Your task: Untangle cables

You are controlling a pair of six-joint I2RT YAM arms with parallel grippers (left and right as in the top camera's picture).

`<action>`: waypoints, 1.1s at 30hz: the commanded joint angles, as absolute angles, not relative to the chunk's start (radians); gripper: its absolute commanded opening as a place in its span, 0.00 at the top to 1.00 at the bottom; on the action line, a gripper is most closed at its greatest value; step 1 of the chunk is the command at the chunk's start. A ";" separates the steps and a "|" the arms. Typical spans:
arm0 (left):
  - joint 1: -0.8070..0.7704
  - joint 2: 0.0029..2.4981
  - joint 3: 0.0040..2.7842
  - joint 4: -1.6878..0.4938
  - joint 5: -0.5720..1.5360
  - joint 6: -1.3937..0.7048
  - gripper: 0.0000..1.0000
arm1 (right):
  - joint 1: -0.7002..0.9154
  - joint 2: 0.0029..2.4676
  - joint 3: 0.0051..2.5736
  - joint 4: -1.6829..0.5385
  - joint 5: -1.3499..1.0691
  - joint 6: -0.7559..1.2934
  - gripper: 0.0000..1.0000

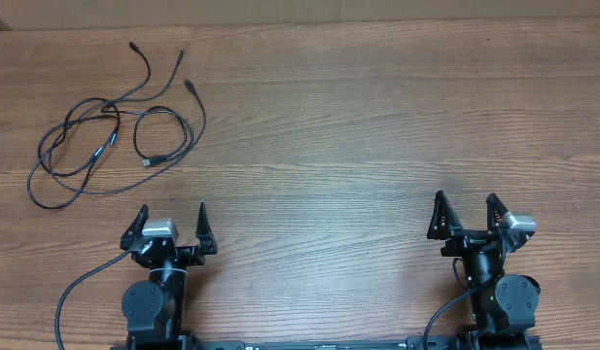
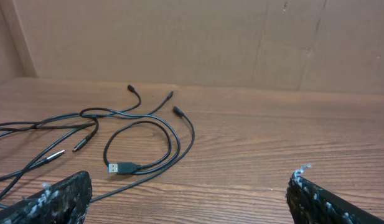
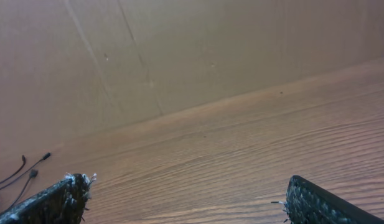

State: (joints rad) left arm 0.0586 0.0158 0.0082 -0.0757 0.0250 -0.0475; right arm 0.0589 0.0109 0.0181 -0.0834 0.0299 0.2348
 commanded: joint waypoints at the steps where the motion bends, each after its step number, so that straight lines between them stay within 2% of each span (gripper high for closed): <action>1: 0.054 0.004 0.005 -0.078 0.018 -0.022 0.00 | 0.055 0.003 0.008 -0.081 0.028 0.231 0.00; 33: 0.054 0.004 0.005 -0.078 0.018 -0.022 0.01 | 0.055 0.003 0.008 -0.081 0.028 0.231 0.00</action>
